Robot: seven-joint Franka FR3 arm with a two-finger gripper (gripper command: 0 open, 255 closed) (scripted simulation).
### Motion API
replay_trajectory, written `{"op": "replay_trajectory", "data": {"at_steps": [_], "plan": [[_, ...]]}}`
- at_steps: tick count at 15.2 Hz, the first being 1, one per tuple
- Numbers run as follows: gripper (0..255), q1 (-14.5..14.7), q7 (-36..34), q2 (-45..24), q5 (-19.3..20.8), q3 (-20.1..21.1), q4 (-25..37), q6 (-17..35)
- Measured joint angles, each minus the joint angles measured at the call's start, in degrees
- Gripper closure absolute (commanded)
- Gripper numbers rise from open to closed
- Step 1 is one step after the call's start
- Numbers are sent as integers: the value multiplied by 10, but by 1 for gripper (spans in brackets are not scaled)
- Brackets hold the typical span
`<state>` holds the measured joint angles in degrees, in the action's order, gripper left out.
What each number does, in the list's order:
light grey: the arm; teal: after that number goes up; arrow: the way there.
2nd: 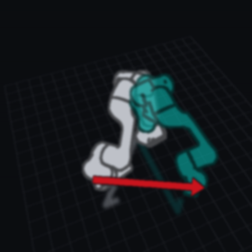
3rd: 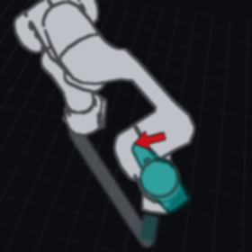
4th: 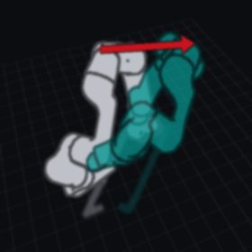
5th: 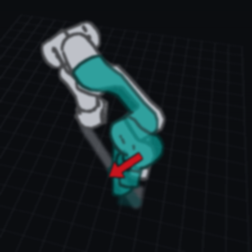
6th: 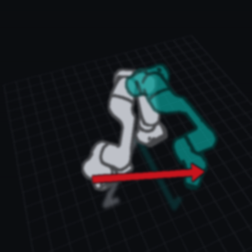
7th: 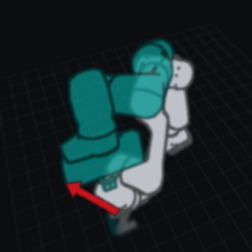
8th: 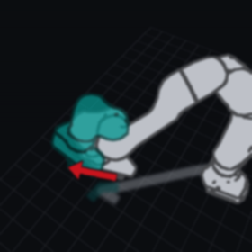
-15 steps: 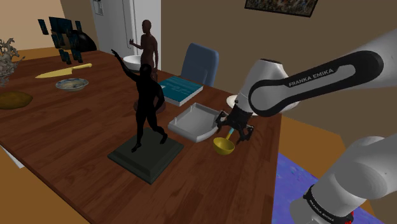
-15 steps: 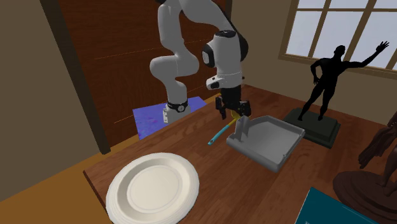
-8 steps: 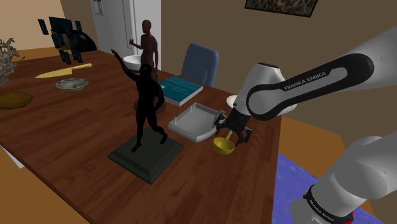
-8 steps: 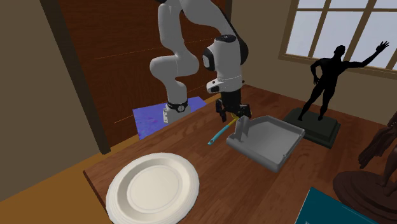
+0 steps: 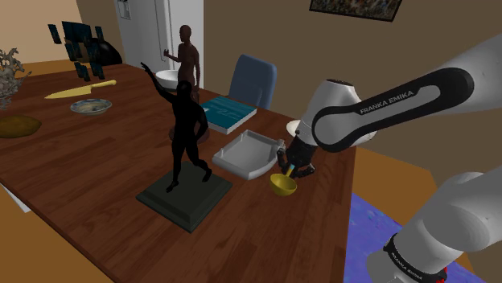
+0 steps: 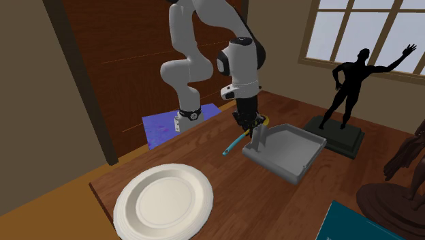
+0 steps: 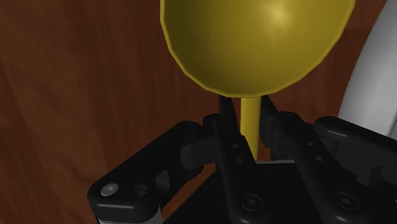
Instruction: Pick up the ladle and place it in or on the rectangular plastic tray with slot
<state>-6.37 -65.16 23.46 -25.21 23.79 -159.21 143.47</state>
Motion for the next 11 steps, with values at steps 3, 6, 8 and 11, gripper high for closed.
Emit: {"op": "replay_trajectory", "data": {"at_steps": [3,6,8,11], "plan": [[255,0,0,-1,-1,0,0,2],[255,0,-1,6,1,-1,4,-8],[255,-1,-4,19,5,-4,11,-27],[255,-1,-9,41,10,-8,20,-58]]}}
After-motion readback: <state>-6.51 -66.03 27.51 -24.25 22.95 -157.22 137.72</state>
